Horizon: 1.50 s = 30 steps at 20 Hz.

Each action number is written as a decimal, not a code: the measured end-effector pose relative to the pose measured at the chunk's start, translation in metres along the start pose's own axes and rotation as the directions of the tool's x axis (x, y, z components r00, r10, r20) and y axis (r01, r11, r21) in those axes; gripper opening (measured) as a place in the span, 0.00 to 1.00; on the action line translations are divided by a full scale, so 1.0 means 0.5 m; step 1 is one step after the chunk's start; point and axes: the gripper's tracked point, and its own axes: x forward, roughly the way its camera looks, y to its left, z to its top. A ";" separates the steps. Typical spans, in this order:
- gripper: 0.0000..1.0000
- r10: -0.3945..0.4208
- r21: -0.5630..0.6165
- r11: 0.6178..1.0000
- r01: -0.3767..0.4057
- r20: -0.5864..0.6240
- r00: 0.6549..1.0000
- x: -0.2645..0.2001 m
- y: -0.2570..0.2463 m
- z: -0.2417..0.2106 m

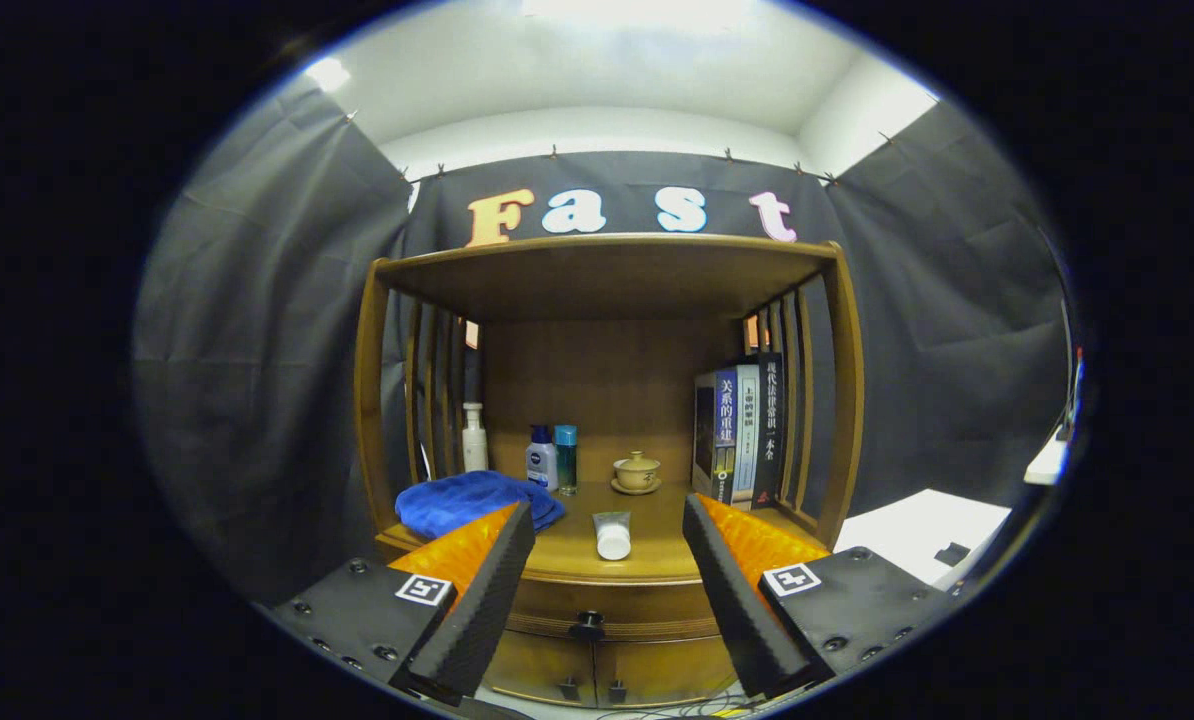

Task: Pull open the drawer, take out the items inside it, and place them on the countertop above the cabinet.

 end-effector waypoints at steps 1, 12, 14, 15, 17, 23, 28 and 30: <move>0.97 0.012 0.000 1.000 -0.012 0.008 1.000 -0.003 0.013 0.004; 0.98 0.049 0.079 0.995 -0.055 0.067 0.997 -0.016 0.032 0.027; 0.98 0.051 0.081 0.995 -0.056 0.065 0.997 -0.016 0.031 0.025; 0.98 0.052 0.087 0.995 -0.057 0.063 0.997 -0.016 0.031 0.023; 0.98 0.052 0.097 0.994 -0.058 0.058 0.997 -0.025 0.046 0.034; 0.98 0.059 0.111 0.992 -0.064 0.047 0.997 -0.023 0.050 0.031; 0.98 0.054 0.120 0.991 -0.059 0.042 0.998 -0.018 0.046 0.027; 0.98 0.055 0.126 0.990 -0.059 0.039 0.998 -0.017 0.046 0.026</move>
